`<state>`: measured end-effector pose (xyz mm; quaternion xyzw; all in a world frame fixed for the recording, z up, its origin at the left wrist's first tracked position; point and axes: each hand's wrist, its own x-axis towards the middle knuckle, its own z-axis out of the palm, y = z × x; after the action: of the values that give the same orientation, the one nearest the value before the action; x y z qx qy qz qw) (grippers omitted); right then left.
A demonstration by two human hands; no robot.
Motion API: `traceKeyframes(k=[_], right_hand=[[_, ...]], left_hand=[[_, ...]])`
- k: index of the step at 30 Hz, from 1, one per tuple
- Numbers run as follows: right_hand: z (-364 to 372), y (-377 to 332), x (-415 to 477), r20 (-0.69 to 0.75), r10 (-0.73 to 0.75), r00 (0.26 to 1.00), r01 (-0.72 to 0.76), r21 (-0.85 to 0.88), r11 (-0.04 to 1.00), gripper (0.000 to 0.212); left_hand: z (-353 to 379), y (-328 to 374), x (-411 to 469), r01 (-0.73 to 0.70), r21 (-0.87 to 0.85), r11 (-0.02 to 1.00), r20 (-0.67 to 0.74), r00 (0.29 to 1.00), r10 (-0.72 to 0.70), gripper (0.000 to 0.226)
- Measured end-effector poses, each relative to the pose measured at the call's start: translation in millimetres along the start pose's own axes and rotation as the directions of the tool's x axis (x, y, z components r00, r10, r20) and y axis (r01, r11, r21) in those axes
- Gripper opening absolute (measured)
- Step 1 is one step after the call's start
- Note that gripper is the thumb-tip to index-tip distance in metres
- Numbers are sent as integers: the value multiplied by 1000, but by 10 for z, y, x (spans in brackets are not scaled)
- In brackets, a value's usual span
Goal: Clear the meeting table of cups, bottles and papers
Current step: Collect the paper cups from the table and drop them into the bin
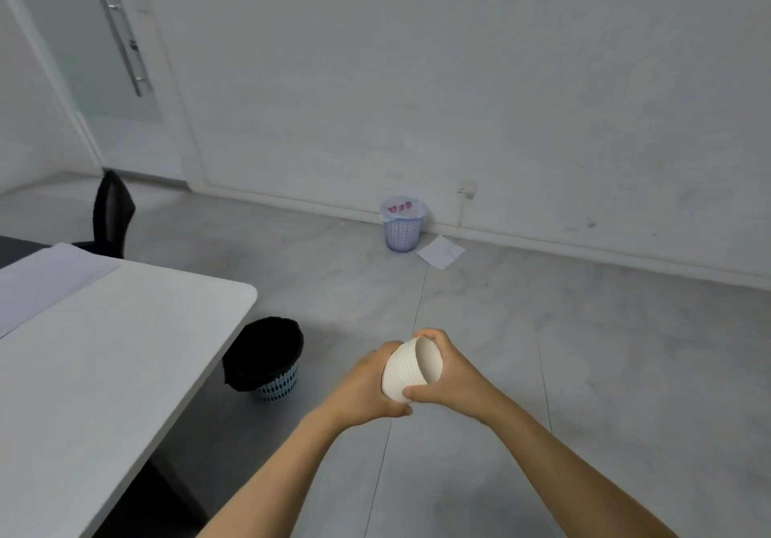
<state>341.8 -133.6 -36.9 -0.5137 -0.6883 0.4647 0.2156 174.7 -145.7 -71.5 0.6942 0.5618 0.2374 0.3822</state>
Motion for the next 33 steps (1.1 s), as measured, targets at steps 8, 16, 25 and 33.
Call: traceKeyframes(k=[8,16,25,33], right_hand=[[-502,42,1520,144,-79,986,91,-79,993,80],[-91,33,2937,270,-36,962,91,-191,977,88],[650,-324,4456,426,-9,905,228,-467,854,85],[1320,-626,5473,577,-10,817,381,-527,760,86]], left_hand=[[-463,-317,1040,220,52,974,-178,962,-208,101],[-1129,-1369,1222,624,-8,781,-492,678,-546,54],[-2120,-2319,1582,786,-153,599,-634,387,-669,42],[-2639,-2801,1475,880,-202,430,-612,230,-757,44]])
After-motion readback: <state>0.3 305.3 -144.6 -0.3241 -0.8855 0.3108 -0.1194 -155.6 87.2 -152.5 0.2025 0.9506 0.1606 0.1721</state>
